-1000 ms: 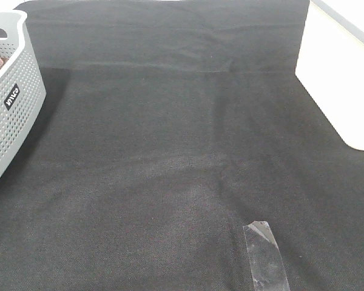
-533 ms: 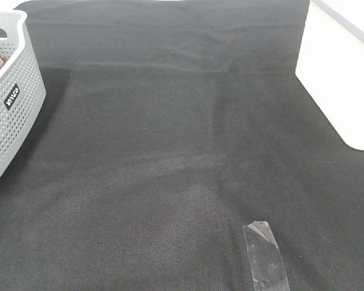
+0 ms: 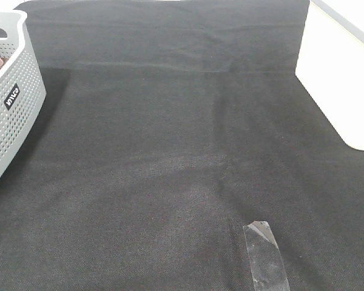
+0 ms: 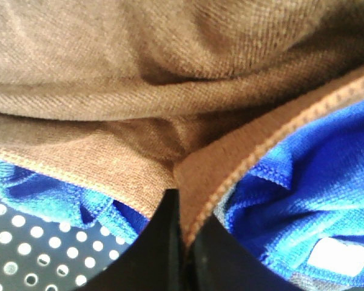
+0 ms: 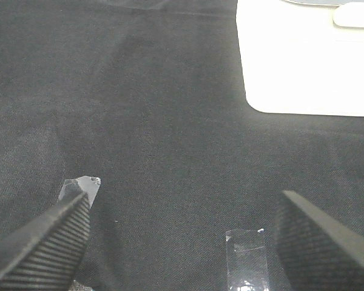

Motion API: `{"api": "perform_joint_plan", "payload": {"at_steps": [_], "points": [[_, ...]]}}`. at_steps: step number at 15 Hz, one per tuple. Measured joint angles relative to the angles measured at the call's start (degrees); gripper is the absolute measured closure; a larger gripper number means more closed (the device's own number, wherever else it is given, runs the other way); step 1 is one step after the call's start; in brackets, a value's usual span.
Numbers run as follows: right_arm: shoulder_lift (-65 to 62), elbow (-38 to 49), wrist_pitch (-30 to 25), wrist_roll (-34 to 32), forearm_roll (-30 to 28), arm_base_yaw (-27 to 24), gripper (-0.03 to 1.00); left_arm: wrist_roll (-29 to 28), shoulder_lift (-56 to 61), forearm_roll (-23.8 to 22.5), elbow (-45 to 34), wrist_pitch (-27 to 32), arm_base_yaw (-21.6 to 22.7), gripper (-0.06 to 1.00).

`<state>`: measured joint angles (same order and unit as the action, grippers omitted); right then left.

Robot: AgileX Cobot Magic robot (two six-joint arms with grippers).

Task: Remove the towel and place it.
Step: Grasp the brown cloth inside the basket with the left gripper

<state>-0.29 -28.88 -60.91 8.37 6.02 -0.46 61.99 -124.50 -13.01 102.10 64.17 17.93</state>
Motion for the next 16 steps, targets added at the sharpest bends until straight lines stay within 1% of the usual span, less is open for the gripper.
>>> {"api": "perform_joint_plan", "payload": {"at_steps": [1, 2, 4, 7, 9, 10, 12, 16], "points": [[0.0, 0.0, 0.0, 0.0, 0.0, 0.0, 0.21, 0.0, 0.0, 0.0, 0.0, 0.2, 0.0, 0.94], [0.0, 0.0, 0.0, 0.0, 0.0, 0.0, 0.21, -1.5, 0.1, 0.1, 0.0, 0.6, -0.2, 0.94], [0.0, 0.0, 0.0, 0.0, 0.0, 0.0, 0.21, -6.2, 1.3, 0.5, 0.7, 1.3, -0.8, 0.94], [0.0, 0.0, 0.0, 0.0, 0.0, 0.0, 0.21, -13.8, 4.4, 4.5, 3.5, 1.7, -1.7, 0.94], [0.0, 0.0, 0.0, 0.0, 0.0, 0.0, 0.21, -17.5, 5.9, 6.8, 4.0, 2.1, -2.2, 0.94], [0.0, 0.0, 0.0, 0.0, 0.0, 0.0, 0.21, -18.4, 6.8, 7.8, 4.0, 3.0, -2.5, 0.94], [0.0, 0.0, 0.0, 0.0, 0.0, 0.0, 0.21, -20.2, 8.9, 8.5, 4.0, 3.4, -3.6, 0.94], [0.0, 0.0, 0.0, 0.0, 0.0, 0.0, 0.21, -21.1, 16.2, 8.7, 4.0, 3.4, -7.0, 0.94]]}}
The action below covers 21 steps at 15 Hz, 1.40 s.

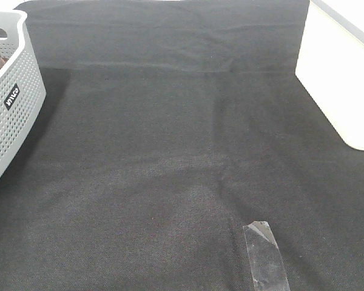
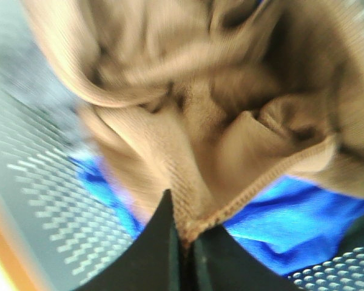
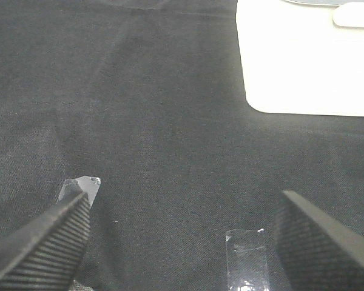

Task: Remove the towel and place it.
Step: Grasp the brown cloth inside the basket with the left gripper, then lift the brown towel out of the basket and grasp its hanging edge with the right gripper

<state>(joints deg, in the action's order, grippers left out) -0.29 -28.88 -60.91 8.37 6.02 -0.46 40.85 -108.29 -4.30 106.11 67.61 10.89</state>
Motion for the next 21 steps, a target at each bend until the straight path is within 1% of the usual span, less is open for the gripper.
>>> {"api": "perform_joint_plan", "payload": {"at_steps": [3, 6, 8, 9, 10, 11, 13, 16, 18, 20, 21], "points": [[0.0, 0.0, 0.0, 0.0, 0.0, 0.0, 0.21, -1.5, 7.7, 0.5, 0.0, -0.7, -2.9, 0.94], [0.0, 0.0, 0.0, 0.0, 0.0, 0.0, 0.21, -4.3, 14.6, 0.8, 0.0, -1.9, -4.0, 0.94], [0.0, 0.0, 0.7, 0.0, 0.5, 0.0, 0.21, -6.0, 18.3, 2.9, 0.0, -3.0, -4.6, 0.94], [0.5, -0.5, 1.7, 1.0, 1.7, 0.0, 0.21, -6.2, 20.1, 3.6, 0.1, -3.9, -5.4, 0.94], [1.5, -0.7, 3.8, 3.6, 4.2, 0.0, 0.21, -6.4, 21.4, 3.9, 0.1, -5.2, -6.9, 0.94], [3.4, -0.7, 6.2, 7.8, 8.7, 0.0, 0.21, -6.5, 22.6, 4.3, 0.1, -6.8, -8.5, 0.94], [9.2, -1.1, 10.5, 18.1, 19.7, 0.0, 0.21, -7.0, 23.3, 4.3, 1.0, -8.8, -13.0, 0.94], [20.6, -1.1, 11.7, 40.3, 39.6, 0.0, 0.21, -9.3, 23.3, 4.3, 1.7, -13.5, -21.3, 0.94], [28.9, -1.1, 11.9, 55.7, 52.0, 0.0, 0.21, -13.1, 23.1, 4.7, 1.7, -15.5, -26.5, 0.94], [37.8, -1.1, 12.0, 70.6, 64.3, 0.0, 0.21, -14.2, 22.1, 4.8, 1.8, -15.6, -32.1, 0.94], [42.6, -1.1, 11.9, 77.6, 69.1, 0.0, 0.21, -13.6, 21.3, 4.8, 1.8, -15.0, -35.0, 0.94]]}}
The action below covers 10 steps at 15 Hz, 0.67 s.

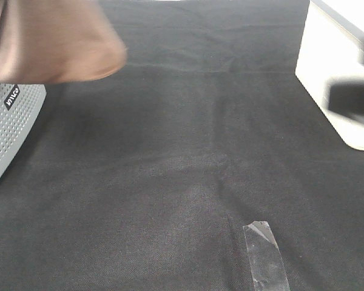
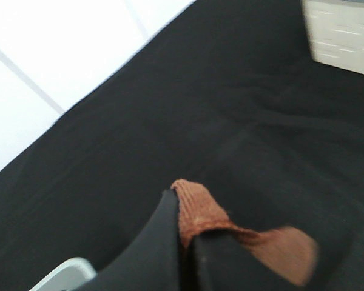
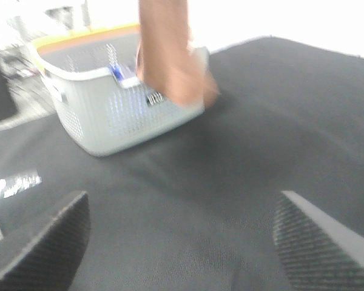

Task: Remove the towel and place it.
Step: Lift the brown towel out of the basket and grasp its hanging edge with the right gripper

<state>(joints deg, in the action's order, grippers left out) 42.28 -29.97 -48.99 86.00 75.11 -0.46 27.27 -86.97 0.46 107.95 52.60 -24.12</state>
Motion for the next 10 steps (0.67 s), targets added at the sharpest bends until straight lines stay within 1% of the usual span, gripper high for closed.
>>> {"api": "perform_joint_plan", "payload": {"at_steps": [2, 3, 4, 5, 7, 8, 9, 10], "points": [[8.9, 0.0, -0.9, 14.7, 8.0, 0.0, 0.21, 4.4, -2.0, -0.5, 0.0, 2.6, -6.0, 0.94], [13.9, 0.0, -2.2, 21.2, 10.9, 0.0, 0.21, 6.6, -3.0, -1.3, 0.0, 3.6, -8.5, 0.94], [18.0, 0.0, -3.9, 25.7, 13.7, 0.0, 0.21, 7.4, -3.8, -2.5, 0.0, 3.8, -10.4, 0.94], [22.3, 0.0, -5.2, 29.5, 16.5, 0.0, 0.21, 7.8, -4.3, -3.9, 0.0, 3.8, -11.8, 0.94], [29.5, 0.0, -7.8, 36.7, 22.2, 0.0, 0.21, 7.8, -4.8, -5.0, 0.0, 3.0, -13.4, 0.94], [33.2, -0.1, -9.3, 40.0, 23.5, 0.0, 0.21, 7.9, -4.8, -5.3, 0.0, 2.0, -14.2, 0.94], [36.8, -0.6, -10.9, 42.5, 23.7, 0.0, 0.21, 8.0, -4.8, -5.2, 0.0, 0.7, -14.8, 0.94], [39.8, -1.8, -12.2, 43.9, 23.7, 0.2, 0.21, 8.0, -4.8, -5.0, 0.0, -0.6, -15.3, 0.94]]}}
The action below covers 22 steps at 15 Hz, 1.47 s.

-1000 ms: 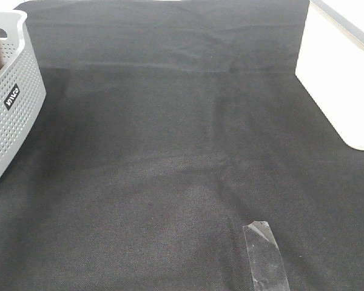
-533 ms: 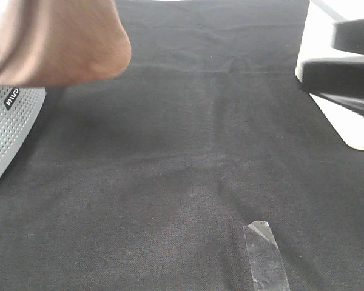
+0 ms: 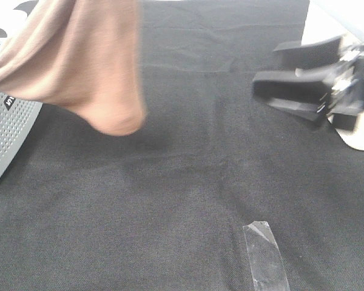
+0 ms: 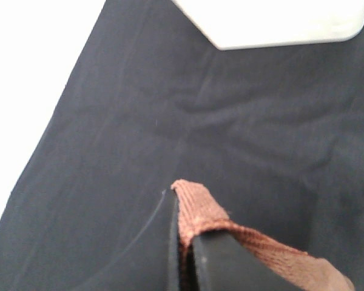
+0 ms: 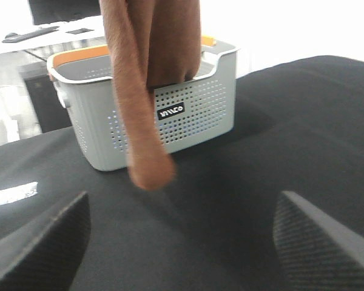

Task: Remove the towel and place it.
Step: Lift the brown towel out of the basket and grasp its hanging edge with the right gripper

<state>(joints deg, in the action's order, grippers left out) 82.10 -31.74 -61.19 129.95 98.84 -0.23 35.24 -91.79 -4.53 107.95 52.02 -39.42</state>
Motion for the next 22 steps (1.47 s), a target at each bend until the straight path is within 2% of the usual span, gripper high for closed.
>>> {"api": "perform_joint_plan", "payload": {"at_steps": [1, 3, 6, 11, 16, 17, 19, 20, 22], "points": [[2.8, -1.9, -0.5, 0.4, 0.4, 1.1, 0.21, 0.1, 0.0, 0.2, 0.0, -1.3, -0.4, 0.94], [7.7, -7.4, -0.4, 1.0, 0.5, 6.7, 0.21, 0.1, 0.0, 0.9, 0.0, -2.4, -0.4, 0.94], [12.6, -14.1, 6.1, 0.9, 0.4, 13.7, 0.21, 0.0, -0.1, 1.4, 0.0, -2.5, -0.4, 0.94], [21.7, -23.2, 8.6, -0.3, 0.5, 20.1, 0.21, 0.1, -0.3, 3.7, 0.0, -2.5, -0.4, 0.94], [23.4, -24.4, 8.6, -1.5, 0.5, 26.2, 0.22, 0.1, -0.3, 3.9, 0.0, -2.5, -0.4, 0.94], [23.4, -24.4, 8.8, -1.7, 0.5, 26.5, 0.27, 0.1, -0.3, 3.9, 0.0, -2.5, -0.4, 0.94], [23.4, -24.4, 10.9, -2.2, 0.5, 26.5, 0.45, 0.1, -0.3, 3.9, 0.0, -2.5, -0.4, 0.94], [23.4, -24.4, 11.5, -2.5, 0.5, 26.5, 0.56, 0.1, -0.3, 4.0, 0.0, -2.5, -0.4, 0.94], [23.4, -24.4, 11.7, -5.0, 0.4, 26.5, 0.87, 0.1, -0.3, 4.0, 0.0, -2.5, -0.4, 0.94]]}}
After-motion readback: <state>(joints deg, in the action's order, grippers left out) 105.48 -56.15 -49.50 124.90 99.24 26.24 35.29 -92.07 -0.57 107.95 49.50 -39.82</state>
